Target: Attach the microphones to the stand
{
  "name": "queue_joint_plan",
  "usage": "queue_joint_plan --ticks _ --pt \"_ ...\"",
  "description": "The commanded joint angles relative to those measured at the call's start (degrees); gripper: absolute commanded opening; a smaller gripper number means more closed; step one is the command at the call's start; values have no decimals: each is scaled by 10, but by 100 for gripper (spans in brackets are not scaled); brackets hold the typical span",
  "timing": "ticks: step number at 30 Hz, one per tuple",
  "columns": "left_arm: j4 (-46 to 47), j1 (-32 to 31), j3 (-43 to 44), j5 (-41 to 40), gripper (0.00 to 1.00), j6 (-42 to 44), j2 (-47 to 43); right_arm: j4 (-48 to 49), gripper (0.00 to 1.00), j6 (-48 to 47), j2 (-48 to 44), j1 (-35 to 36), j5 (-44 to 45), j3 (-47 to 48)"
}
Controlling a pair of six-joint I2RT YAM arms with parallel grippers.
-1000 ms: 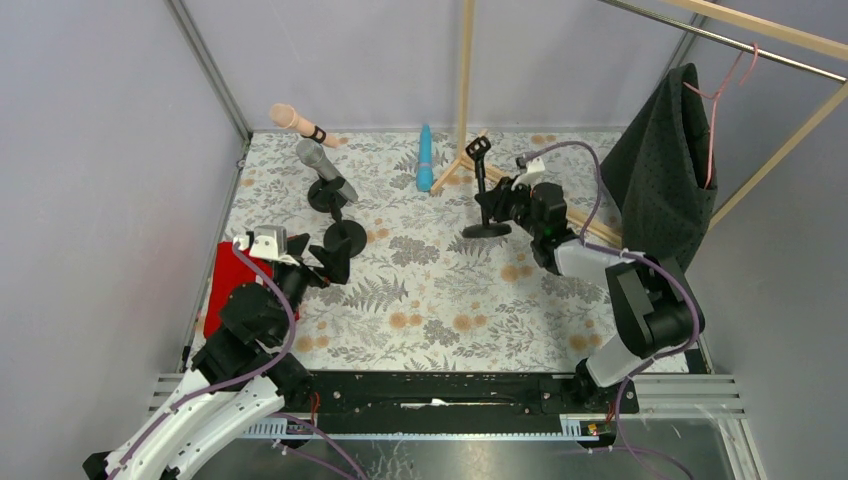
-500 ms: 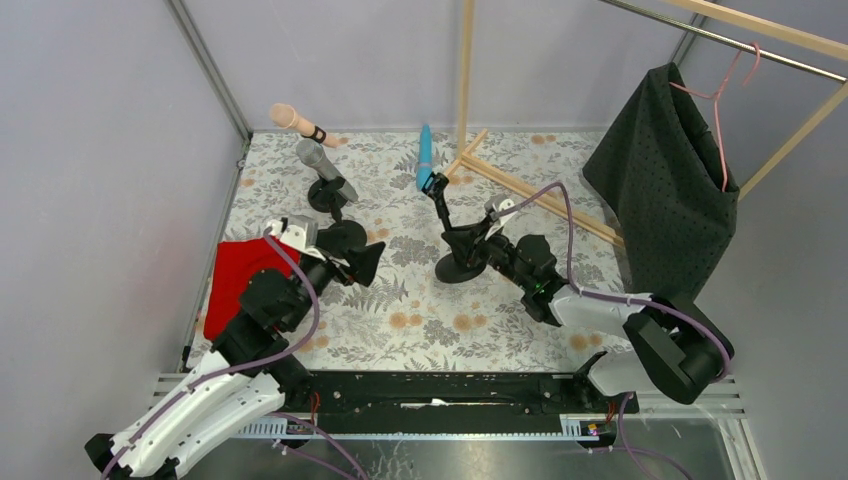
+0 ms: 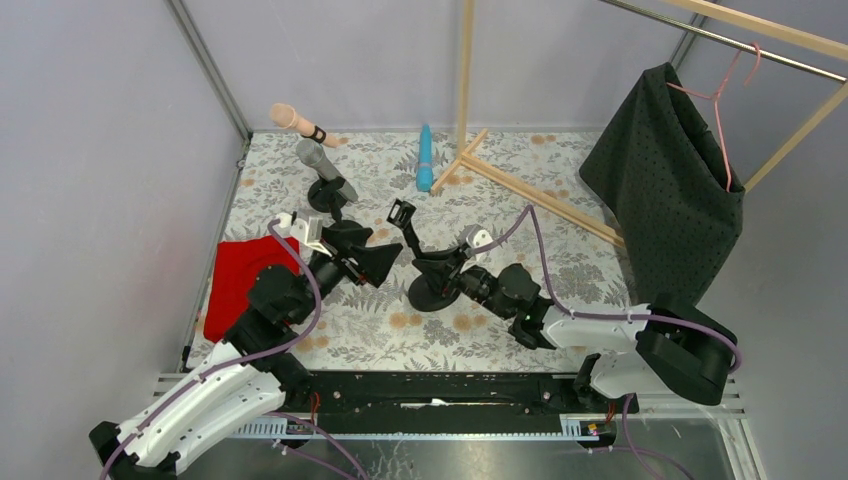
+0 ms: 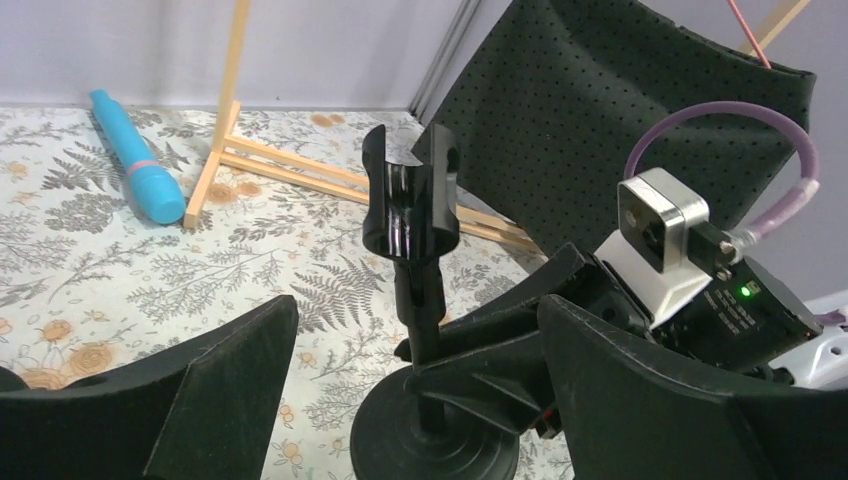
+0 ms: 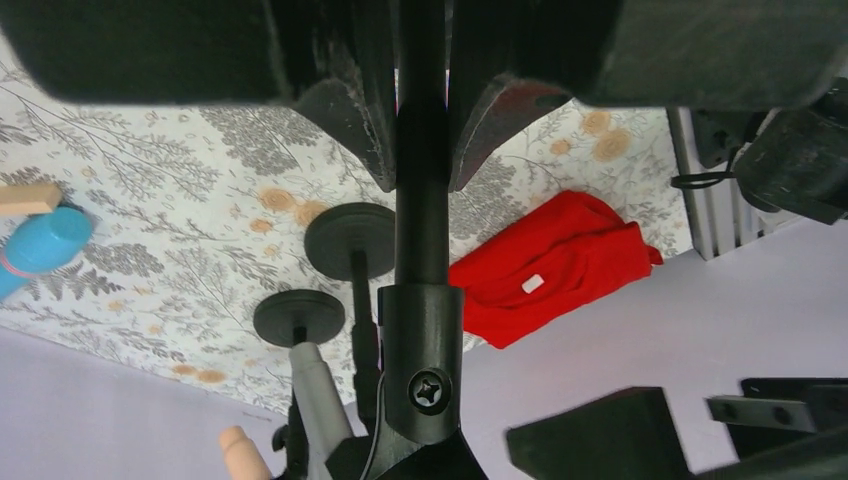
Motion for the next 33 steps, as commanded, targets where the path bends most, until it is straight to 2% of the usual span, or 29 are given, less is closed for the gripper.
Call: queue_joint_plan --ticks 1,6,12,18,23,26,28,30,31,33 --pt "41 0 -3 19 91 -31 2 127 0 -14 -14 38 68 25" --pt "36 -1 -1 35 85 -42 1 151 0 -16 13 72 108 49" --pt "26 -1 2 35 79 -48 -3 183 0 -32 46 110 104 78" --pt "20 -1 7 34 69 -52 -4 224 0 -37 70 134 110 93" --pt "15 -1 6 38 50 -58 -5 225 0 -43 79 141 114 103" --pt "13 -1 6 39 33 -59 -4 226 0 -48 84 143 128 101" --pt "12 -1 6 42 20 -58 -4 222 4 -47 87 143 137 103" --pt "12 -1 7 43 4 -55 -5 213 12 -47 88 144 141 105" --pt "10 -1 7 43 0 -51 -6 206 18 -45 88 144 142 107" --pt "5 -1 8 36 0 -38 -10 181 33 -40 81 144 147 111"
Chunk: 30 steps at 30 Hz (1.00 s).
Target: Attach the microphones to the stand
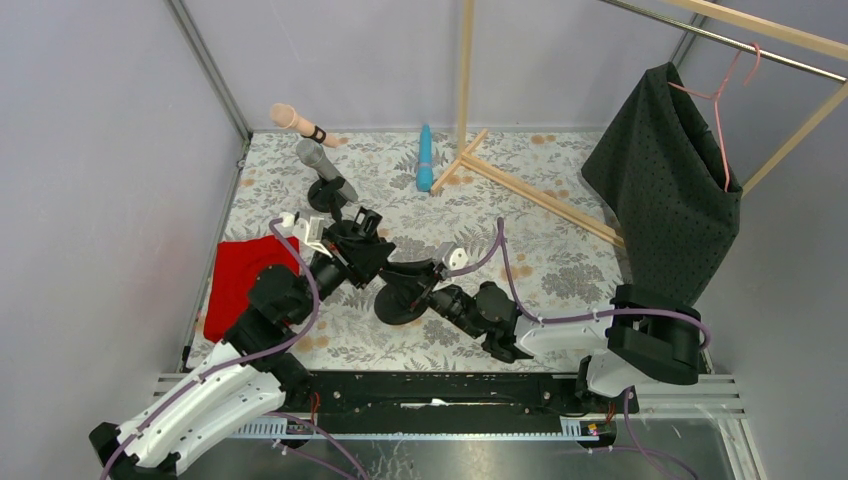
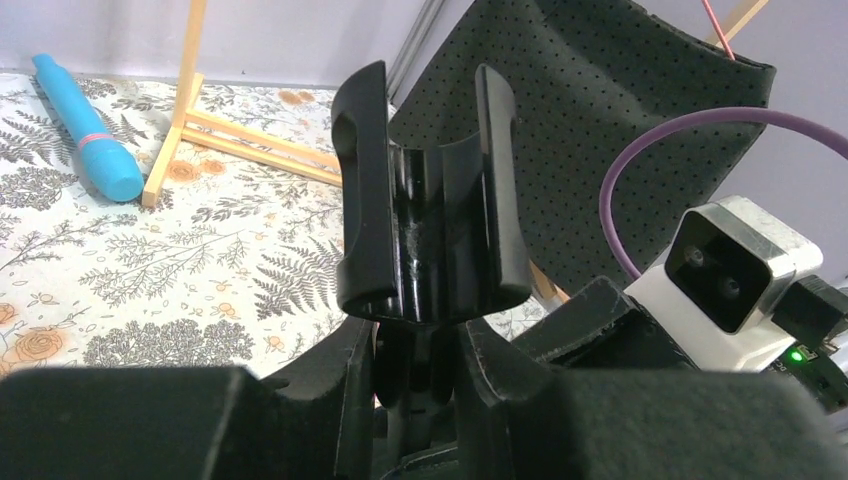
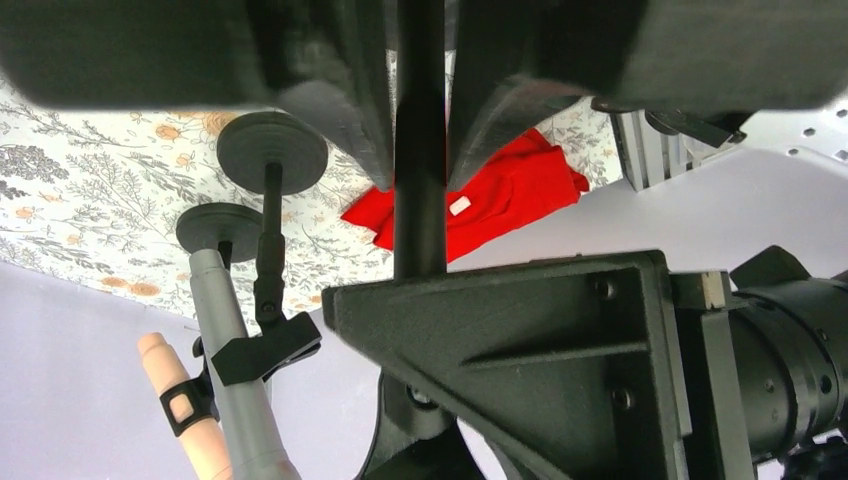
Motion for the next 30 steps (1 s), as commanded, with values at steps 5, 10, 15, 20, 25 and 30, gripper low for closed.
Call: queue_joint_plan --ticks 5,10,15,20,25,30 --pt "-13 0 12 -39 0 52 -27 -104 58 6 -54 4 61 65" --pt "-48 0 14 -74 0 80 -32 -190 67 25 -101 4 63 55" --pt "-94 -1 20 -122 0 101 -50 -308 67 58 -149 4 117 46" --pt "-145 -1 28 -148 0 127 -70 -592 70 121 -127 -37 209 170" --pt "-180 -1 48 -151 0 129 -62 -815 72 160 -21 -124 167 350" --pt "-205 -1 53 -185 0 115 -62 -859 73 158 97 -196 101 467"
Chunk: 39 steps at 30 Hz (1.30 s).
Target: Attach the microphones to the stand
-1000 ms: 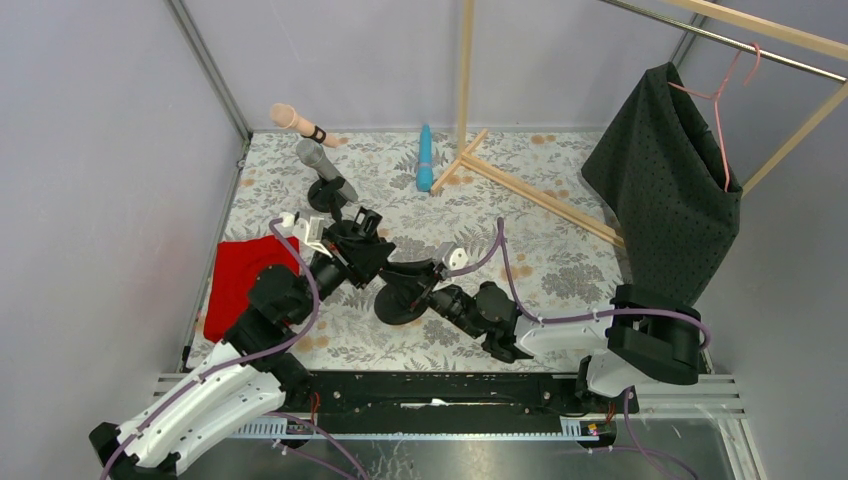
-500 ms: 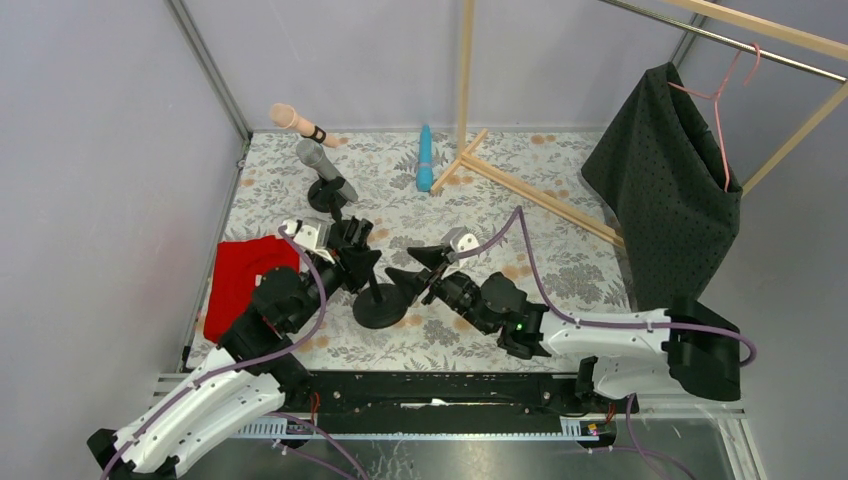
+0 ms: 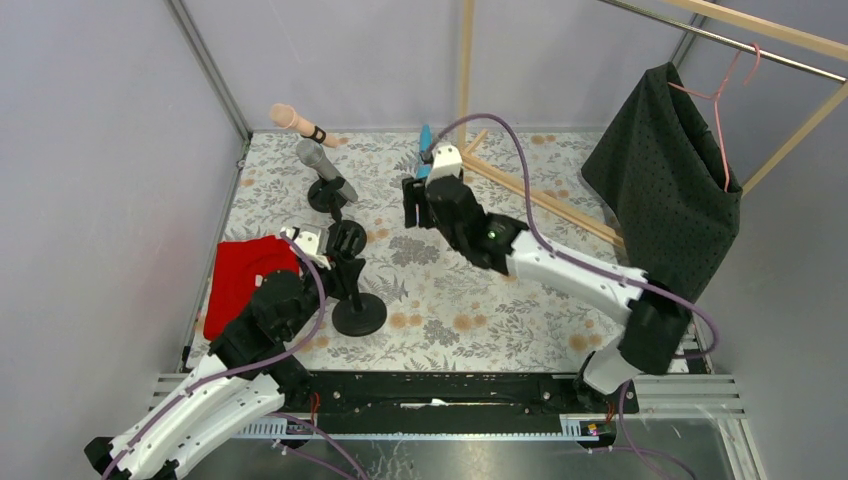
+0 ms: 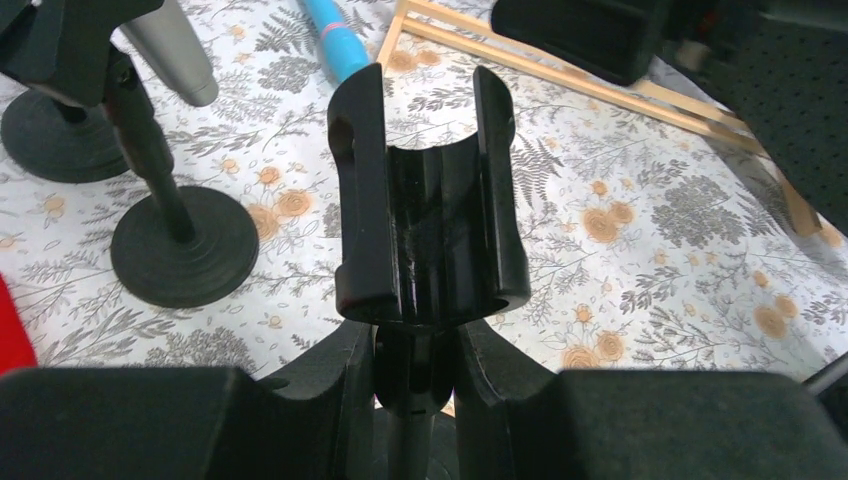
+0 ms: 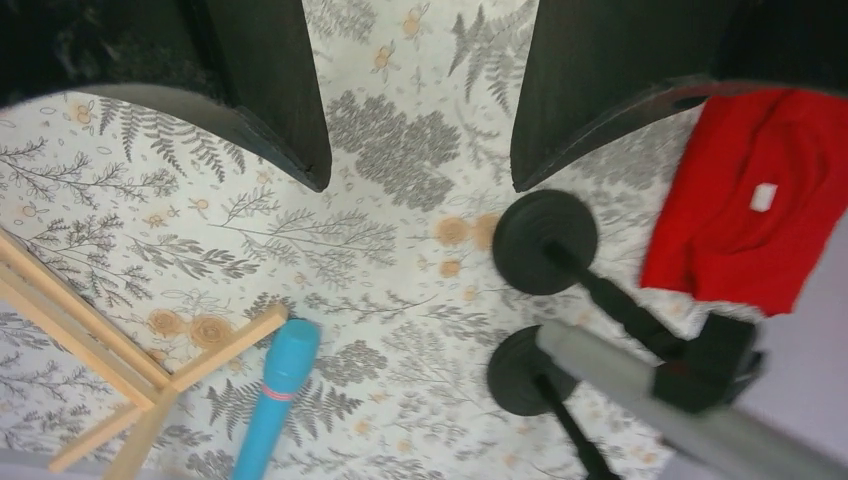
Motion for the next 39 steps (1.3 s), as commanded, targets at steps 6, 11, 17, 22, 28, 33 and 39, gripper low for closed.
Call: queue_joint_plan --ticks 6,11,17,22,28,33,39 --pt "18 0 31 -57 0 -28 -20 -118 73 0 215 -94 -86 212" --pt "10 0 29 -86 0 -32 -38 -155 73 17 331 -133 -105 345" --pt "10 0 28 -93 0 -34 -51 -188 73 9 448 -161 -93 477" --pt "13 1 28 -85 0 -36 -50 -170 73 -8 492 -166 -65 507" --pt "15 0 27 -79 0 -36 -47 -161 73 -16 537 -176 -47 553" --pt "15 1 27 -80 0 -37 -50 -154 73 -26 566 -188 -61 582" --pt "15 1 27 -80 0 -37 -50 -157 72 -25 590 -200 -63 596"
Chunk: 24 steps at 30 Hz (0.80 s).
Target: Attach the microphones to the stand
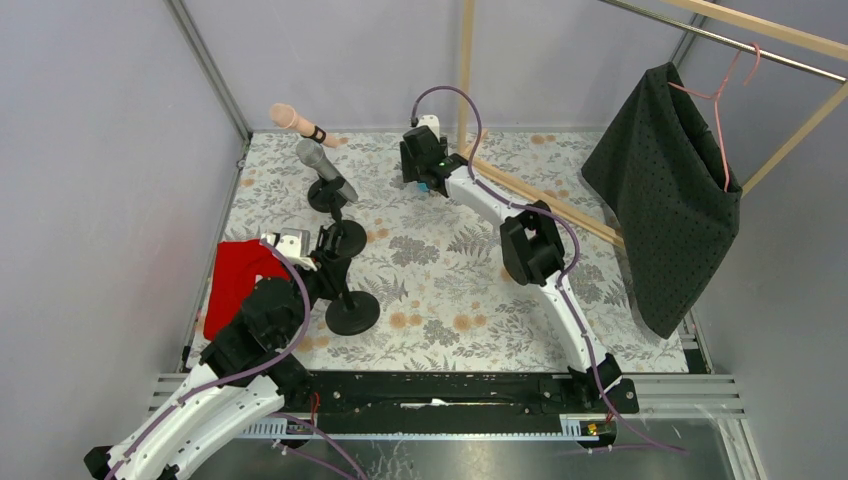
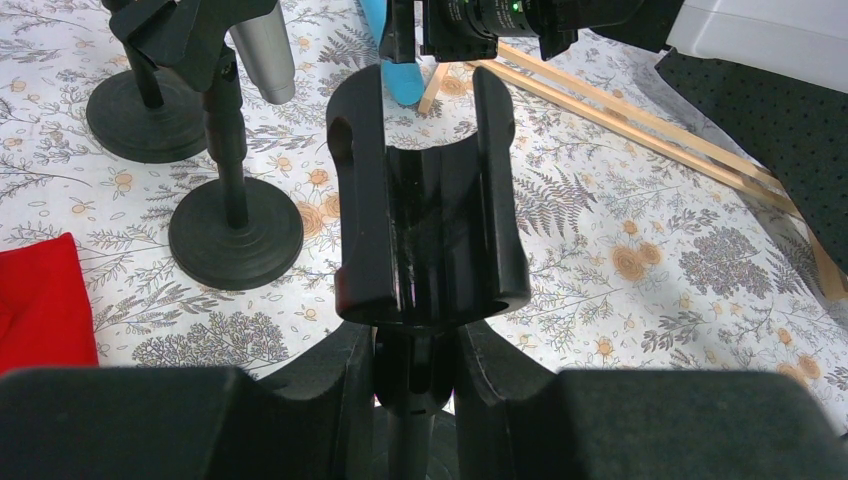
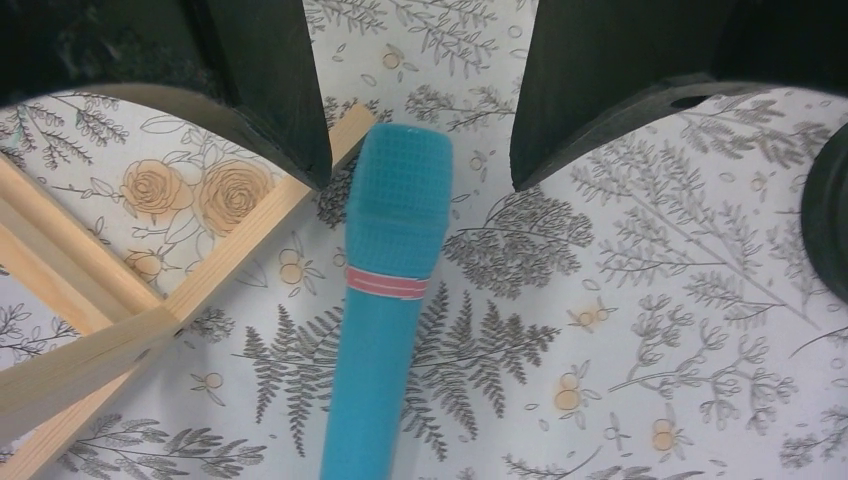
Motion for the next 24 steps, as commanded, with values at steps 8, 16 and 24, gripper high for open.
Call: queue_joint_plan --ticks 8,16,24 --pt "56 0 26 -2 0 -7 -8 28 72 -9 44 -20 -33 50" --pt "56 1 26 -3 0 -7 -7 33 71 -4 69 -23 -48 67" --pt "55 1 26 -8 0 -7 -9 34 64 7 78 -26 -58 64"
